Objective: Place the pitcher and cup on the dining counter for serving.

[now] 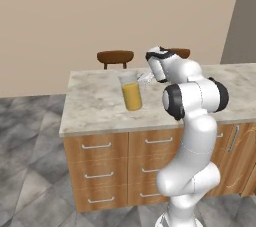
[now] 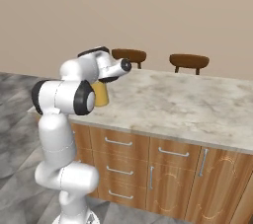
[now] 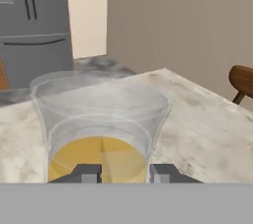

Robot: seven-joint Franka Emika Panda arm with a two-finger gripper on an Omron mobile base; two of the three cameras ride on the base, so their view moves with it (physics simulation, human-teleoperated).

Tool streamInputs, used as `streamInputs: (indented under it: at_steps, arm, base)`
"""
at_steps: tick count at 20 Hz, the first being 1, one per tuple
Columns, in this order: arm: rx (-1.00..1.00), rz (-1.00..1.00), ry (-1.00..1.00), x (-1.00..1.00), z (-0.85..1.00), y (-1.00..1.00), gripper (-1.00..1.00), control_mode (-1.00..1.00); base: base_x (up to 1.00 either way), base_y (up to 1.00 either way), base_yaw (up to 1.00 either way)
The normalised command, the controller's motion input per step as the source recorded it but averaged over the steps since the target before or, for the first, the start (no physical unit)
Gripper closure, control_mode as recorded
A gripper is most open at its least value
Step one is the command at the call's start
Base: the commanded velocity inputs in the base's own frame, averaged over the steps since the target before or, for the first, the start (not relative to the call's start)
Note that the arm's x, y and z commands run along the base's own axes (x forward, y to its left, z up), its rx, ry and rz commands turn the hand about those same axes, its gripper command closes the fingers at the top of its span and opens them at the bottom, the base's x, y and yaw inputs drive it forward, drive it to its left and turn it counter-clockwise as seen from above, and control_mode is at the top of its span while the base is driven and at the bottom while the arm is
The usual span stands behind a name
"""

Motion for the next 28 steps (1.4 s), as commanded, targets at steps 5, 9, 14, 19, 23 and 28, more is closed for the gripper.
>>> streamInputs:
  at_steps: [5,9,14,19,23,28]
  arm:
    - [0.00,0.08,-0.05,-0.18,-0.52,-0.04,1.00,-1.00]
    - [-0.01,0.03,-0.04,-0.31,-0.40,-0.28,1.00,-1.00]
    - [0.00,0.01,-0.01,-0.10,-0.08,-0.12,-1.00,-1.00]
    - [0.00,-0.01,0.00,-0.07,0.05,-0.16,-1.00,-1.00]
    - [0.00,-0.04,0.00,-0.39,0.32,-0.52,-1.00,-1.00]
    - [0.00,-0.12,0.08,-0.61,0.63,-0.55,-1.00,-1.00]
  base:
    - [0.00,0.00,0.00]
    - [0.00,0.00,0.00]
    - [0.00,0.00,0.00]
    - [0.00,0.00,0.00]
    - [0.00,0.00,0.00]
    - [0.00,0.00,0.00]
